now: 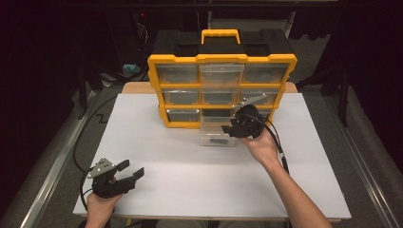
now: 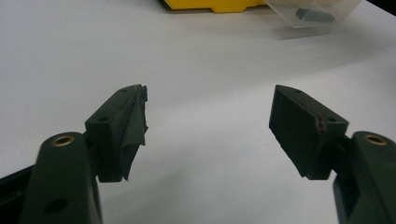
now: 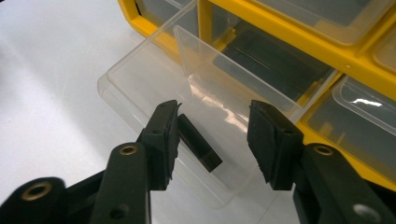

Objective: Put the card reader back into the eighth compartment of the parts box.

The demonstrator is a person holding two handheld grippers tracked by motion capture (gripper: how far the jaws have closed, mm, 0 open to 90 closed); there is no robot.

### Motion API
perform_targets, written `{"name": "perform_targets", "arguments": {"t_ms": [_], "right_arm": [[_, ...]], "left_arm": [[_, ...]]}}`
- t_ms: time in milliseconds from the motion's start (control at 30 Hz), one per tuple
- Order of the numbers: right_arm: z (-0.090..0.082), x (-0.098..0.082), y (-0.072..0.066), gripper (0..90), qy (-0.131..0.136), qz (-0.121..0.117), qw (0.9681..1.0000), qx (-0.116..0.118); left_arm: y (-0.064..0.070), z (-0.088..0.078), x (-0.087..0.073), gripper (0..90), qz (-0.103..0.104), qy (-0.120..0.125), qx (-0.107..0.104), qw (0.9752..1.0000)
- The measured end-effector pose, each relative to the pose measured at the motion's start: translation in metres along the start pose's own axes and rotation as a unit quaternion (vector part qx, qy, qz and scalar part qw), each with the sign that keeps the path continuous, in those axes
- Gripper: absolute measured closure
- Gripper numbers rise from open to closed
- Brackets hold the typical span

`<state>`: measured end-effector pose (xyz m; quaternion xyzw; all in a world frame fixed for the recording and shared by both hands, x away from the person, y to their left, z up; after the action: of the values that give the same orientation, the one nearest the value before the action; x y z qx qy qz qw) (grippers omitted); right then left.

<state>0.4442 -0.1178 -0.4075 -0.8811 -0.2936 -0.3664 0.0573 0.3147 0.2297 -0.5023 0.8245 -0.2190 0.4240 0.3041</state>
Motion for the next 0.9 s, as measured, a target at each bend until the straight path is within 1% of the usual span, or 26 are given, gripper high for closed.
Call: {"name": "perform_targets", "arguments": {"t_ms": [67,133,200,233,267,300,400,567,900], "right_arm": [[-0.002,-0.001,0.0,51.2,0.003,-0.002,1.0,-0.001],[-0.005,-0.003,0.0,50.0,0.005,0.004,1.0,-0.001],[-0.005,-0.004,0.001,48.5,0.012,-0.004,0.9999,0.0],[-0.007,-0.005,0.001,47.7,0.011,-0.001,0.9999,-0.001],[-0.007,-0.005,0.002,47.2,0.016,-0.006,0.9998,-0.003],[-0.008,-0.006,0.002,46.8,0.019,-0.006,0.9998,-0.004],[-0.012,-0.009,0.004,45.2,0.027,0.002,0.9996,-0.001],[-0.019,-0.014,0.006,43.3,0.036,0.008,0.9993,0.0],[-0.03,-0.025,0.011,40.9,0.053,0.011,0.9985,-0.001]], "left_arm": [[0.0,0.0,0.0,28.4,0.0,0.0,0.0,1.0],[0.0,0.0,0.0,28.4,0.0,0.0,-0.001,1.0],[0.0,0.0,0.0,28.4,0.0,0.0,0.0,1.0],[0.0,0.0,0.0,28.4,0.0,0.0,0.0,1.0],[0.0,0.0,0.0,28.4,-0.001,0.0,-0.001,1.0],[0.0,0.0,0.0,28.4,-0.001,0.001,-0.001,1.0],[0.0,0.0,0.0,28.4,-0.001,0.0,0.0,1.0],[0.0,0.0,0.0,28.3,-0.001,0.0,0.0,1.0],[0.0,0.0,0.0,28.4,-0.002,0.0,0.0,1.0]]}}
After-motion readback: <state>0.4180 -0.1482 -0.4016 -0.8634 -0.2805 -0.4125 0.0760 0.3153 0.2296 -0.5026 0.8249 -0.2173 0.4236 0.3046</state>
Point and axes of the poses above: each handheld gripper's, and its own axes: z roughly forward along the jaws, x roughly out of its top, y roughly to its right, the point moved 7 cm from there along z, roughly forward along the jaws, and after that the axes turned 11 degrees about -x, right-handed, at the moved point
